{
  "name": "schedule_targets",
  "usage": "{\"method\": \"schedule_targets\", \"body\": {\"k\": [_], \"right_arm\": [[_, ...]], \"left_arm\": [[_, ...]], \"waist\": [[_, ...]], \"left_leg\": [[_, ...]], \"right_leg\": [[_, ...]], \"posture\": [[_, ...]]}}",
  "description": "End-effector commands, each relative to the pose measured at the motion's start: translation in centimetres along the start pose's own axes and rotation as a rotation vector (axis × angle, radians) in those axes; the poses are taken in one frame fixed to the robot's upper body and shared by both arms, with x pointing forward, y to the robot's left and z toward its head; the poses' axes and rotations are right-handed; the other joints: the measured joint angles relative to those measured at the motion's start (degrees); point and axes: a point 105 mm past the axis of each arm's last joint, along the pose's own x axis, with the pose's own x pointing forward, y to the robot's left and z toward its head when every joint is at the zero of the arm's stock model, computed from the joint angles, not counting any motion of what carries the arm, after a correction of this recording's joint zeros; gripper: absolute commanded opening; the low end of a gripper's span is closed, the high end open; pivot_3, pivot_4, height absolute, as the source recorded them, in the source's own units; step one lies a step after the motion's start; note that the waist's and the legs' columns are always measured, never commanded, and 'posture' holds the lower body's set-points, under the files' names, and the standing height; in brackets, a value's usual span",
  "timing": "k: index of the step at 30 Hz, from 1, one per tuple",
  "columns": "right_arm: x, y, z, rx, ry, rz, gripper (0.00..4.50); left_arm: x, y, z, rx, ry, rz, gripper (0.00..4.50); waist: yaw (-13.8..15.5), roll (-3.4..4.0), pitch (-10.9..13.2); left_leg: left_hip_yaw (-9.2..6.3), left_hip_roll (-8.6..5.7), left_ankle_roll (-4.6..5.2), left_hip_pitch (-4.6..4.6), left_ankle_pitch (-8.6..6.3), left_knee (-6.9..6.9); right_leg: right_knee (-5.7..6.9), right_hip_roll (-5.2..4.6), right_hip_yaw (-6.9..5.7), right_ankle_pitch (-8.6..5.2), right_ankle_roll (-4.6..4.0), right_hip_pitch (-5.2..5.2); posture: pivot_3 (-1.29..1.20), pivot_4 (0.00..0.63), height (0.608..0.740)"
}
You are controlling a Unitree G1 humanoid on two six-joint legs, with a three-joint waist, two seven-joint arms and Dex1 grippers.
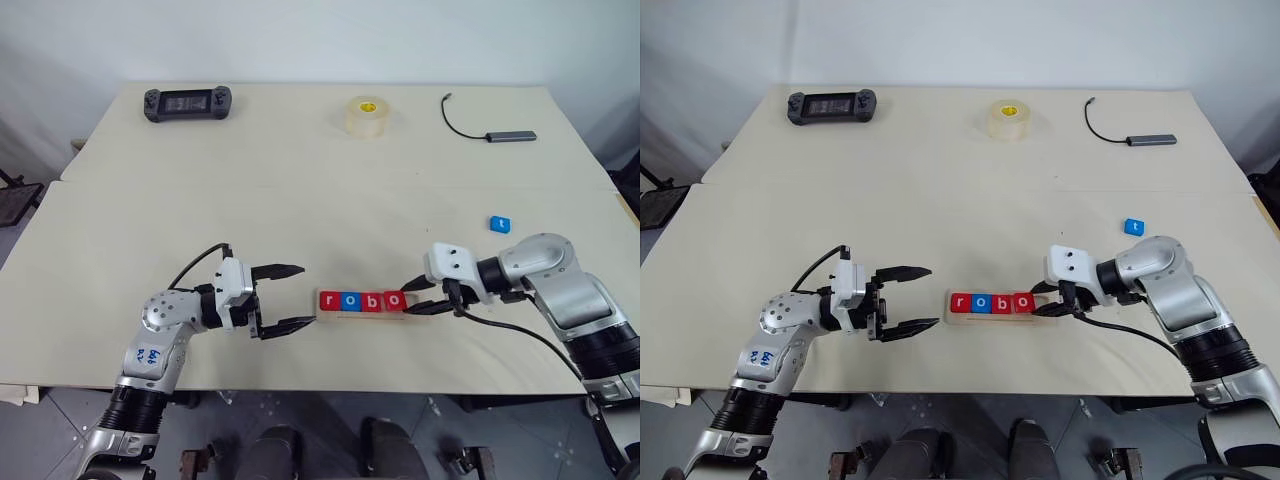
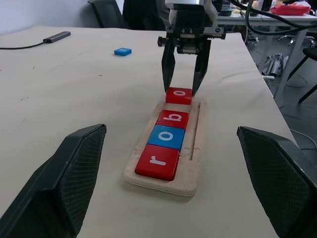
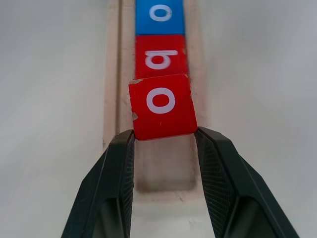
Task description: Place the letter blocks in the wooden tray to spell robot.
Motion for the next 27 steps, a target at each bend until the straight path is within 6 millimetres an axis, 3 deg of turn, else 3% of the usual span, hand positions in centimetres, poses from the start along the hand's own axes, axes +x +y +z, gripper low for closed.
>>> {"method": "schedule_targets", "body": {"k": [1,10,17,19,22,24,27], "right_arm": [[-0.4,-0.8,0.9,-0.008,-0.007,-0.035,1.45],[-2.0,-1.1,0.5,-0.008,0.017,-0.085,4.48],[-4.6,-0.3,-0.8,0.089,-0.008,-0.155,4.48],[-5.7,-0.5,-1.4,0.129,-0.030,-0.243,4.48],[-7.5,0.6,-4.0,0.196,-0.035,-0.404,4.48],[-9.2,0.8,-4.9,0.211,-0.133,-0.596,4.48],[-11.0,2.8,-6.5,0.298,-0.242,-0.812,4.48]], "left_arm": [[0.0,-0.1,0.9,0.036,-0.024,-0.001,4.50],[0.1,0.0,0.9,0.034,-0.028,0.002,4.50],[0.2,0.0,0.9,0.034,-0.031,0.004,4.50],[0.1,0.0,0.9,0.034,-0.030,0.008,4.50],[-0.2,0.0,0.6,0.028,-0.025,0.026,4.50],[-0.4,0.1,0.5,0.023,-0.024,0.040,4.50],[-0.7,0.4,0.5,0.005,-0.029,0.064,4.50]], "waist": [[0.05,0.00,0.00],[0.08,0.00,0.00],[0.22,0.00,0.00],[0.24,0.00,0.00],[0.76,0.00,0.00],[1.35,0.00,0.00],[1.54,0.00,-0.01]], "left_leg": [[0.00,0.00,0.00,0.00,0.00,0.00],[0.00,-0.01,0.00,0.00,0.00,0.00],[-0.01,-0.01,0.00,-0.01,0.00,-0.01],[-0.01,-0.01,0.00,-0.01,0.00,-0.02],[-0.02,-0.01,0.00,0.00,0.00,-0.04],[-0.01,-0.01,0.00,-0.01,0.00,-0.09],[0.02,0.00,0.00,0.04,0.00,-0.10]], "right_leg": [[0.00,0.00,0.00,0.00,0.00,0.00],[0.00,-0.01,-0.01,0.00,0.00,0.00],[-0.01,-0.01,-0.02,0.00,0.00,0.01],[-0.01,-0.02,-0.02,0.00,0.00,0.01],[-0.02,-0.02,-0.02,0.00,0.00,0.03],[-0.06,-0.01,-0.03,0.00,0.00,0.03],[-0.06,0.02,-0.01,0.00,0.00,0.07]], "posture": [[0.00,0.150,0.740],[0.00,0.150,0.740],[0.00,0.150,0.740],[0.00,0.150,0.740],[0.00,0.150,0.740],[0.00,0.150,0.740],[0.00,0.150,0.740]]}}
